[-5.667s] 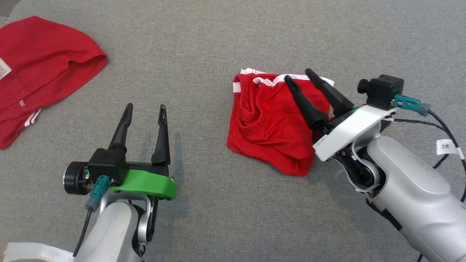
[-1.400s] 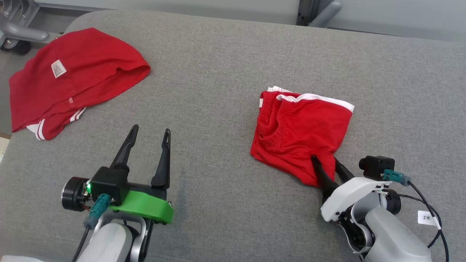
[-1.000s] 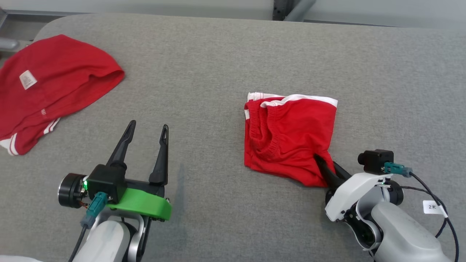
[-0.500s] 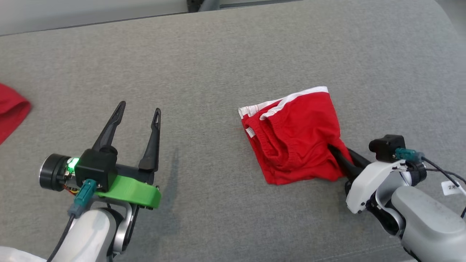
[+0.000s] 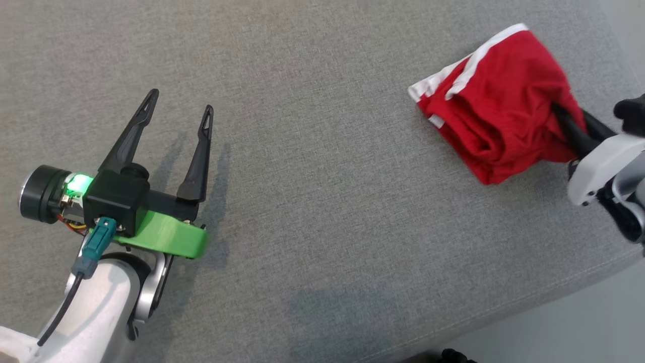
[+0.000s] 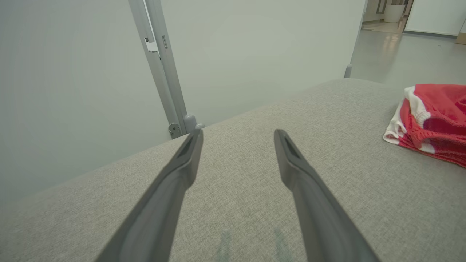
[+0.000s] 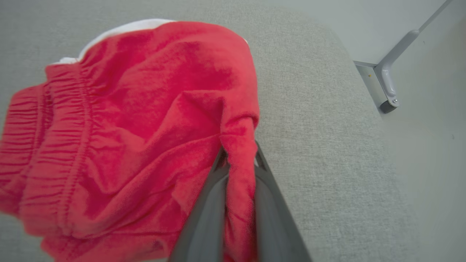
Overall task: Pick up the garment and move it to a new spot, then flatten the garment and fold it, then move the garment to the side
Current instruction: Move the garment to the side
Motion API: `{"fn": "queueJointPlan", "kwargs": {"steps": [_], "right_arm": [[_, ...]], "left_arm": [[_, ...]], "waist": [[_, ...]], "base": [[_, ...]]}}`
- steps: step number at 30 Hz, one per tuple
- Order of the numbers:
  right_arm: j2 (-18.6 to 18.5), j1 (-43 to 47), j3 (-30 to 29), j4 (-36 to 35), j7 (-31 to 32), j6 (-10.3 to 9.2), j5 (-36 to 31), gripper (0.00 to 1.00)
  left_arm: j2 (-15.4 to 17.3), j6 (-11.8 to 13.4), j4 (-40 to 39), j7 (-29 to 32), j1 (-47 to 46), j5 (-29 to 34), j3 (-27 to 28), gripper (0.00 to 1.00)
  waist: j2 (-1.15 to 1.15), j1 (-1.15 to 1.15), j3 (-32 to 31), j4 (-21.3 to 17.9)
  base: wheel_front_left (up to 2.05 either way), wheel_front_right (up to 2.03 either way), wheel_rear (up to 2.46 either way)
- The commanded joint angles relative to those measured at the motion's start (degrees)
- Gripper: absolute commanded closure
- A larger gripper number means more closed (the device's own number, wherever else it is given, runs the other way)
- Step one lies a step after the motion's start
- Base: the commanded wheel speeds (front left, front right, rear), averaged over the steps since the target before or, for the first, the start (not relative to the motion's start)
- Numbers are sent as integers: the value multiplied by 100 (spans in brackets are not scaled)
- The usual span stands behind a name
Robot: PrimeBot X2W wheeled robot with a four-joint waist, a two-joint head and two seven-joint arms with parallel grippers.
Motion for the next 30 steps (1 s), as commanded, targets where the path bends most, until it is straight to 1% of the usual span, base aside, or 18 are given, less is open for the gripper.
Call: {"fn": "queueJointPlan", "kwargs": {"steps": [1, 4, 8, 14, 15, 16, 17, 22, 25, 30], "right_arm": [[-178, -202, -71, 134, -62, -10, 104, 100], [-444, -397, -215, 337, -86, -10, 215, 100], [-655, -566, -448, 527, -109, -10, 395, 100], [-636, -681, -584, 640, -114, -10, 476, 100], [-616, -691, -613, 663, -113, -10, 467, 84], [-593, -690, -656, 704, -114, -10, 490, 51], [-577, -700, -734, 738, -114, -10, 508, 0], [-507, -652, -1071, 822, -114, -10, 340, 0], [-442, -507, -1344, 673, -114, -10, 204, 0], [-305, -182, -1980, 163, -114, -10, -142, 0]], "left_arm": [[77, -12, -33, 29, -114, 36, 9, 0], [137, -8, -106, 70, -183, 74, 22, 0], [177, -28, -164, 111, -263, 128, -10, 0], [194, -24, -219, 133, -327, 163, -35, 0], [197, -20, -215, 144, -335, 168, -39, 0], [209, -9, -210, 155, -347, 188, -47, 0], [211, 4, -207, 156, -355, 201, -51, 0], [205, 69, -161, 124, -309, 215, -59, 0], [193, 100, -89, 83, -209, 146, -50, 0], [103, 204, 67, -27, -11, 66, -31, 0]], "waist": [[0, -1, 483, -264], [0, -1, 638, -266], [0, -1, 796, -223], [0, -1, 897, -177], [0, -1, 905, -169], [0, -1, 911, -160], [0, -1, 915, -153], [0, -1, 860, -168], [0, -1, 725, -210], [0, -1, 355, -248]], "base": [[0, 0, 0], [0, 0, 0], [0, 0, 0], [0, 0, 0], [0, 0, 0], [0, 0, 0], [0, 0, 0], [0, 0, 0], [0, 0, 0], [0, 0, 0]]}}
